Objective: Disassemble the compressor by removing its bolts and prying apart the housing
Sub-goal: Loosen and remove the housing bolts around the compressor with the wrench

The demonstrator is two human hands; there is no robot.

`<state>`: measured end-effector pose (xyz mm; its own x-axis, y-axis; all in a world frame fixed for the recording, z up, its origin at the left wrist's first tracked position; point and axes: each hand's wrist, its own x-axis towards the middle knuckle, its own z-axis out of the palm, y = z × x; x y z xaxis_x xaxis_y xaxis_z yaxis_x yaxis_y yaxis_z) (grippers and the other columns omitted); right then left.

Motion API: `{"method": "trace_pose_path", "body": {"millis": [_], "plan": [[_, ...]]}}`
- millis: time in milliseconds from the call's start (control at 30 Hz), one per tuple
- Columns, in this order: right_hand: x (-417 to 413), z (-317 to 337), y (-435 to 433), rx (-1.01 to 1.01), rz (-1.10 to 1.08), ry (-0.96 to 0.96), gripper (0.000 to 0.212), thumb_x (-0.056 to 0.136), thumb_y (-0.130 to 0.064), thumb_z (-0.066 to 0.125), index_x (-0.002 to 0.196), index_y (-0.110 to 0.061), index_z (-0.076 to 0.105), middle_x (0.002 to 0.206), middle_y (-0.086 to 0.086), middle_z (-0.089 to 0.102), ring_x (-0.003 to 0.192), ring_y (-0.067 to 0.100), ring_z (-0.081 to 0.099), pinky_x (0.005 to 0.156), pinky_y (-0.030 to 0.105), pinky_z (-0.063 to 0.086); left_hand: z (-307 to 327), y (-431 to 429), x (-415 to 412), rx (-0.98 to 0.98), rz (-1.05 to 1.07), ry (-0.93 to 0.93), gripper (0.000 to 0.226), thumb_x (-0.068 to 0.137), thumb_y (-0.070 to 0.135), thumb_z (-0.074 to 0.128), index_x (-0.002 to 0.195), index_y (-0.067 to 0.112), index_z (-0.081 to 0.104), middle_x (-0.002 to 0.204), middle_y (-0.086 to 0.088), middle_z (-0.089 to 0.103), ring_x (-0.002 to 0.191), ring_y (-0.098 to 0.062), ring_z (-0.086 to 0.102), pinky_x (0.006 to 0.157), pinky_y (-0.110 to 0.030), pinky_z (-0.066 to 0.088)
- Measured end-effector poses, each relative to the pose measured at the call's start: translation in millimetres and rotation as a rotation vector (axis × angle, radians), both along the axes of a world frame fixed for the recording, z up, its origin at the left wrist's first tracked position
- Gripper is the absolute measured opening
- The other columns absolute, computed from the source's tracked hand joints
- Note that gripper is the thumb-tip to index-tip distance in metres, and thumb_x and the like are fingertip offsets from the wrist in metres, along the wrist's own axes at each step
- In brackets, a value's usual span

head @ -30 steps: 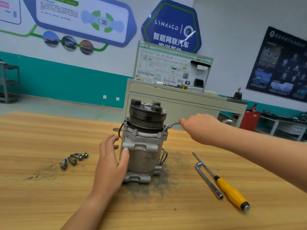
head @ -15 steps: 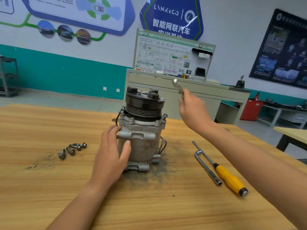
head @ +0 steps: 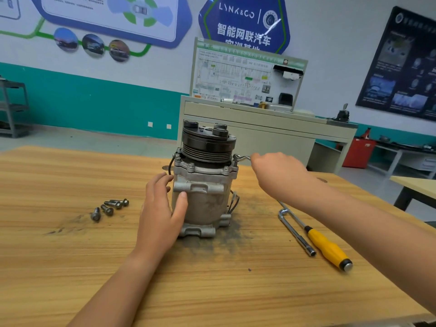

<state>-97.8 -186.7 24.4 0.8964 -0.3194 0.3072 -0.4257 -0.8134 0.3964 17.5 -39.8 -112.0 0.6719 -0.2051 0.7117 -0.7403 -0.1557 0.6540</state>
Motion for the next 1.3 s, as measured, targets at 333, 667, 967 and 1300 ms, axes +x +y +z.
{"method": "trace_pose_path", "body": {"millis": [333, 667, 967, 1300], "plan": [[3, 23, 3, -0.240, 0.031, 0.233, 0.029, 0.087, 0.008, 0.045, 0.111, -0.005, 0.052, 0.063, 0.000, 0.035, 0.050, 0.015, 0.034, 0.042, 0.027, 0.029, 0, 0, 0, -0.008, -0.024, 0.025, 0.043, 0.093, 0.027, 0.047, 0.134, 0.014, 0.041, 0.133, 0.007, 0.035, 0.110, -0.004, 0.043, 0.088, -0.021, 0.031], [8, 27, -16, -0.293, 0.145, 0.250, 0.021, 0.096, -0.018, 0.034, 0.104, -0.008, 0.051, 0.060, -0.002, 0.036, 0.049, 0.012, 0.034, 0.040, 0.025, 0.025, -2, -1, 1, -0.063, -0.079, 0.075, 0.043, 0.096, 0.034, 0.044, 0.135, 0.016, 0.038, 0.127, 0.009, 0.036, 0.107, -0.005, 0.044, 0.079, -0.013, 0.032], [40, 20, -54, -0.316, 0.140, 0.147, 0.033, 0.093, -0.001, 0.038, 0.123, -0.012, 0.047, 0.066, -0.002, 0.049, 0.054, 0.015, 0.042, 0.051, 0.023, 0.032, -4, -2, 3, -0.066, -0.074, 0.088, 0.053, 0.085, 0.044, 0.036, 0.133, 0.021, 0.038, 0.124, 0.013, 0.036, 0.104, 0.000, 0.044, 0.074, -0.003, 0.034], [57, -15, -64, 0.194, 0.285, -0.544, 0.023, 0.098, -0.013, 0.041, 0.114, -0.006, 0.057, 0.086, 0.013, 0.065, 0.075, 0.030, 0.058, 0.059, 0.032, 0.039, -3, -2, 3, -0.063, -0.067, 0.087, 0.055, 0.085, 0.044, 0.036, 0.134, 0.019, 0.038, 0.127, 0.011, 0.034, 0.106, -0.002, 0.044, 0.076, -0.004, 0.034]]}}
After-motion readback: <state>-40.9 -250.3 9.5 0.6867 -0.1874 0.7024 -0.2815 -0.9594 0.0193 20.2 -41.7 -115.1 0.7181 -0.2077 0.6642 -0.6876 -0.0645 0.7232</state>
